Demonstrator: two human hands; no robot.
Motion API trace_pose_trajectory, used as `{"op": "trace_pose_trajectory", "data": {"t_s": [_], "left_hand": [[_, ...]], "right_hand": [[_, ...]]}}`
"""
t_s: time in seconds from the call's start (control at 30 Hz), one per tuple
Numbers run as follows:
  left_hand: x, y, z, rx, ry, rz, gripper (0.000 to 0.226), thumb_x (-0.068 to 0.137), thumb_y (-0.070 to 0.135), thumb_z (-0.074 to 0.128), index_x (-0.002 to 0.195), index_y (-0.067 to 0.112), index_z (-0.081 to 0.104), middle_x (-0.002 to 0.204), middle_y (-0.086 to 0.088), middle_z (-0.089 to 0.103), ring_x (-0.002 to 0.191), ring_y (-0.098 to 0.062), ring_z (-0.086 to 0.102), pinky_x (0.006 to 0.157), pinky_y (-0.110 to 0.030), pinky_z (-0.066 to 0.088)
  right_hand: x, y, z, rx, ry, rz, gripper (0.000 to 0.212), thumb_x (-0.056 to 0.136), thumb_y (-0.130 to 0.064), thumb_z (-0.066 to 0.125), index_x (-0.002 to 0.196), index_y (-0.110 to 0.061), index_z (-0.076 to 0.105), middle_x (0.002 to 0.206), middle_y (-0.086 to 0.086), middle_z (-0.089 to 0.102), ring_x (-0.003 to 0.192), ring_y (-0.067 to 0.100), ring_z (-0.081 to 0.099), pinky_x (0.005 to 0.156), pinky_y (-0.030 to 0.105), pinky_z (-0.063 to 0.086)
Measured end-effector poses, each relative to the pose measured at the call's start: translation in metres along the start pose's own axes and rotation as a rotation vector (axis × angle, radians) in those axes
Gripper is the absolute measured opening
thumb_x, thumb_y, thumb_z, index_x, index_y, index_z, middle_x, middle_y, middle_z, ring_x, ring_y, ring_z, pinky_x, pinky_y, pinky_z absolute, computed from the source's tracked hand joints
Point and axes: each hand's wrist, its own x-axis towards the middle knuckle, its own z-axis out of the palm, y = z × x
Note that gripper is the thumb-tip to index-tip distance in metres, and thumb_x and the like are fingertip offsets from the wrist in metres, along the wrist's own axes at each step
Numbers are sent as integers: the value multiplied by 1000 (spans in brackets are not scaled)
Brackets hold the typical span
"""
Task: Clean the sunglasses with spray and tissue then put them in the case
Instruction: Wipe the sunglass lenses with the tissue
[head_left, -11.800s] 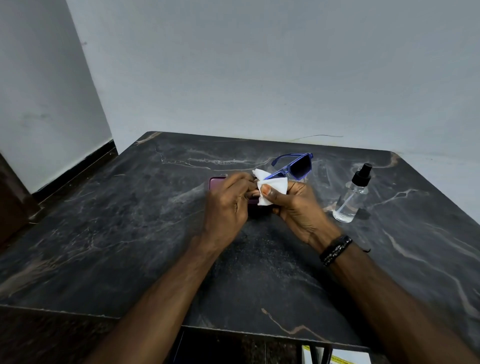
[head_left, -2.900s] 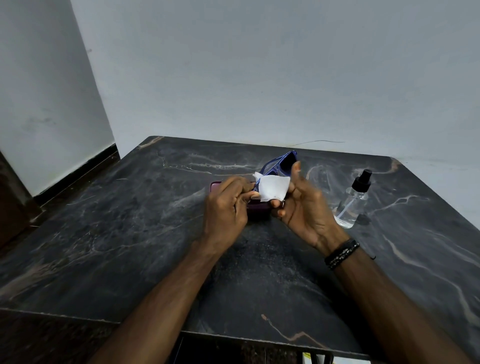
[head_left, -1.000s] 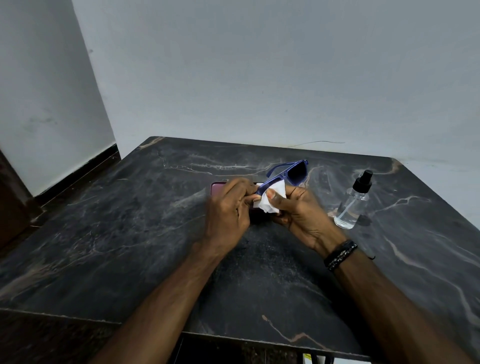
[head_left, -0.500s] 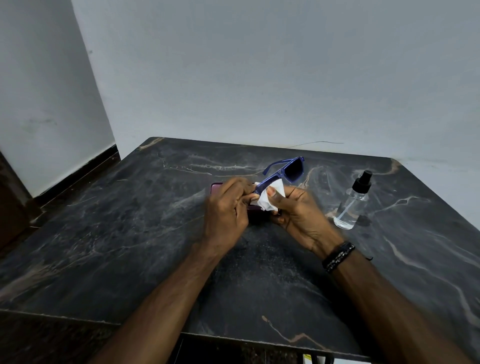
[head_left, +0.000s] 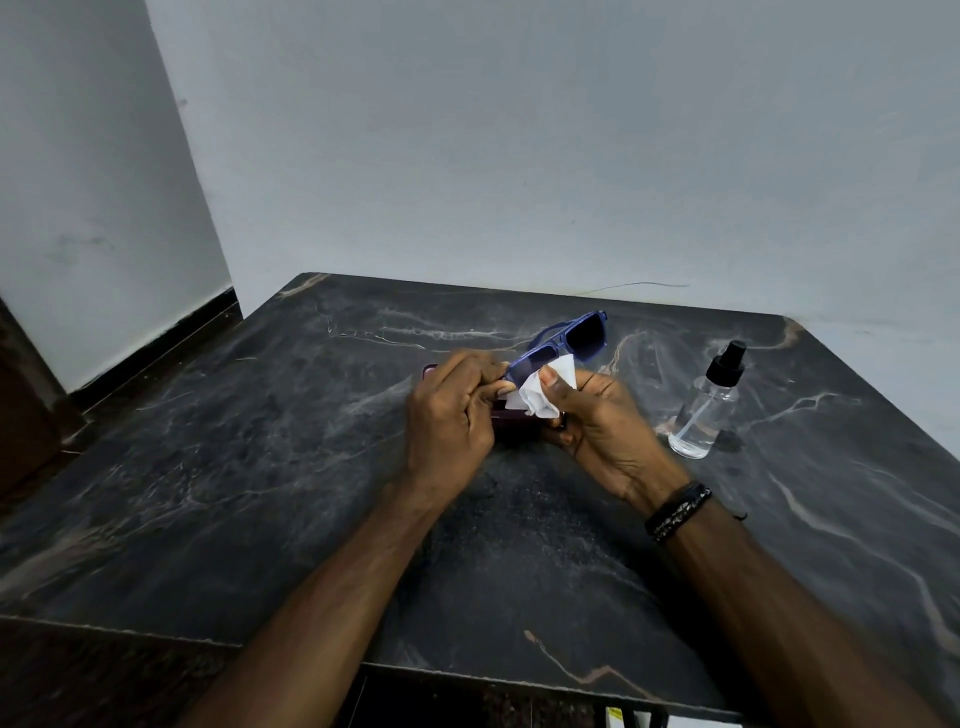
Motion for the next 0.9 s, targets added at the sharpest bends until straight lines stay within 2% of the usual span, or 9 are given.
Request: {"op": "trace_pose_trajectory", "data": {"t_s": [0.17,0.27,0.33,0.43,0.5,0.6,0.67,0.77,0.9], "left_hand": [[-1,7,2,14,-70,36,17,76,-16,58,84,-5,68,86,-12,68,78,-18,63,73,-14,47],[-1,7,2,-17,-15,16,13,83,-5,54,82,-5,67,84,-11,68,76,-20,64,67,-28,53],[-1,3,2,-23,20,-12,11,82,-10,57,81,-4,67,85,-10,68,75,-22,65,63,-37,55],[-1,2,2,-21,18,-25,15,78,-15,57,82,-4,67,85,-10,68,76,-24,65,63,-40,54],[0,4,1,-32,2,-8,14,78,-16,59,82,-5,67,85,-11,67,75,-22,64,66,-33,54],[-1,7,1,-3,-52,15,18,75,-20,61,83,-6,68,85,-12,68,78,-18,62,76,-10,44],[-2,7,2,25,-74,13,22,72,-22,61,85,-6,69,86,-12,69,80,-16,61,79,-7,40],[-2,6,3,23,-60,10,17,76,-17,60,84,-5,68,86,-11,68,78,-17,62,74,-12,45],[0,8,3,-4,-2,-1,15,77,-21,62,80,-6,66,83,-12,67,77,-13,61,72,-10,46]], "right_hand": [[-1,2,2,-9,-30,3,49,68,-42,85,98,-5,74,100,25,65,95,35,42,74,37,32],[1,0,3,3,-6,-28,53,68,-44,84,99,-1,73,103,29,62,97,36,41,76,37,30],[3,0,2,14,2,-34,49,69,-43,83,96,-3,74,99,25,65,92,34,43,74,36,30],[1,-2,-1,-2,-14,-24,42,72,-38,82,93,-2,74,89,17,67,71,25,47,58,27,33],[-1,-2,-2,-12,-38,-14,38,76,-32,79,94,0,71,87,16,67,65,15,48,52,24,31],[-3,-2,-2,-12,-67,0,22,84,-21,69,93,-1,69,79,8,67,57,7,49,47,18,32],[-4,-2,0,-7,-81,-5,17,85,-18,67,92,-3,69,78,7,68,56,6,51,47,17,35],[-4,-3,4,13,-60,-22,20,80,-20,67,91,-3,70,78,7,71,61,9,61,52,18,43],[-2,-4,8,17,-18,-46,26,76,-31,70,89,-9,75,83,7,72,65,11,56,59,26,32]]}}
